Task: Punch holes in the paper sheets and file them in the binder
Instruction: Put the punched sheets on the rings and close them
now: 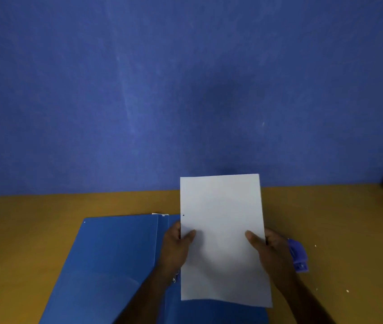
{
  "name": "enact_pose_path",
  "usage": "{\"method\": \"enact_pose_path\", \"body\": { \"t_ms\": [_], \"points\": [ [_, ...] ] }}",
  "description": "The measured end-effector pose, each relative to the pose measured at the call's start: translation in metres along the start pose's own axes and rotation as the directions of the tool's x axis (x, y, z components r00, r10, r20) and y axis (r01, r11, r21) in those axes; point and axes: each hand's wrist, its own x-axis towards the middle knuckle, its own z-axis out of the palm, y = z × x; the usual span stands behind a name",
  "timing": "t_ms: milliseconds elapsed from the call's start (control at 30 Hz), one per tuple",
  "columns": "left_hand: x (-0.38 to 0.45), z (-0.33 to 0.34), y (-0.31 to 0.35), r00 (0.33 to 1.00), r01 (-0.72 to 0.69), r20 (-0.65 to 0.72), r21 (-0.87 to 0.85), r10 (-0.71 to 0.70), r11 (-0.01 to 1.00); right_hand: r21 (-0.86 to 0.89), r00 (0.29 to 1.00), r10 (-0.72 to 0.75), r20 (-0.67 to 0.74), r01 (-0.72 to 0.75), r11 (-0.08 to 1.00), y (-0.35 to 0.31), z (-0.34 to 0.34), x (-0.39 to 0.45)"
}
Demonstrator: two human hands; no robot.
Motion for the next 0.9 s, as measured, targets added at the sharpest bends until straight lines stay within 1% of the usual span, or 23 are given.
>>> {"method": "enact_pose_path", "body": {
  "t_ms": [33, 100, 167, 200, 233, 300, 500, 600, 767, 900],
  "points": [
    [0.004, -0.007, -0.003, 0.997, 0.074, 0.029, -0.006, -0.073, 0.997, -0.043, 1.000, -0.013, 0.019, 0.014, 0.999, -0.002, 0.002, 0.001],
    [0.007, -0.019, -0.010, 0.978, 0.206, 0.044, -0.002, -0.205, 0.979, -0.081, 0.998, 0.005, 0.063, 0.000, 0.997, -0.007, 0.008, 0.001],
    [0.007, -0.029, -0.017, 0.953, 0.302, 0.019, -0.046, -0.302, 0.952, -0.100, 0.995, 0.028, 0.095, -0.018, 0.995, -0.012, 0.016, -0.001],
    [0.005, -0.032, -0.020, 0.945, 0.326, 0.005, -0.091, -0.327, 0.941, -0.090, 0.993, 0.051, 0.107, -0.042, 0.995, -0.013, 0.020, -0.001],
    [0.003, -0.035, -0.023, 0.941, 0.335, -0.010, -0.109, -0.338, 0.936, -0.063, 0.990, 0.065, 0.123, -0.058, 0.996, -0.015, 0.023, -0.003],
    [0.001, -0.039, -0.032, 0.938, 0.340, -0.041, -0.081, -0.344, 0.937, -0.044, 0.984, 0.101, 0.144, -0.096, 0.994, -0.014, 0.030, -0.005],
    [0.006, -0.042, -0.055, 0.921, 0.362, -0.149, -0.010, -0.360, 0.932, -0.098, 0.960, 0.219, 0.173, -0.205, 0.974, -0.011, 0.042, -0.008],
    [0.013, -0.043, -0.060, 0.904, 0.399, -0.187, 0.045, -0.385, 0.916, -0.111, 0.954, 0.235, 0.185, -0.218, 0.970, -0.012, 0.044, -0.007],
    [0.019, -0.042, -0.054, 0.901, 0.418, -0.204, 0.180, -0.382, 0.891, -0.124, 0.946, 0.266, 0.185, -0.246, 0.961, -0.011, 0.046, -0.004],
    [0.022, -0.044, -0.054, 0.897, 0.434, -0.189, 0.207, -0.399, 0.877, -0.118, 0.938, 0.277, 0.209, -0.257, 0.959, -0.011, 0.045, -0.002]
  ]
}}
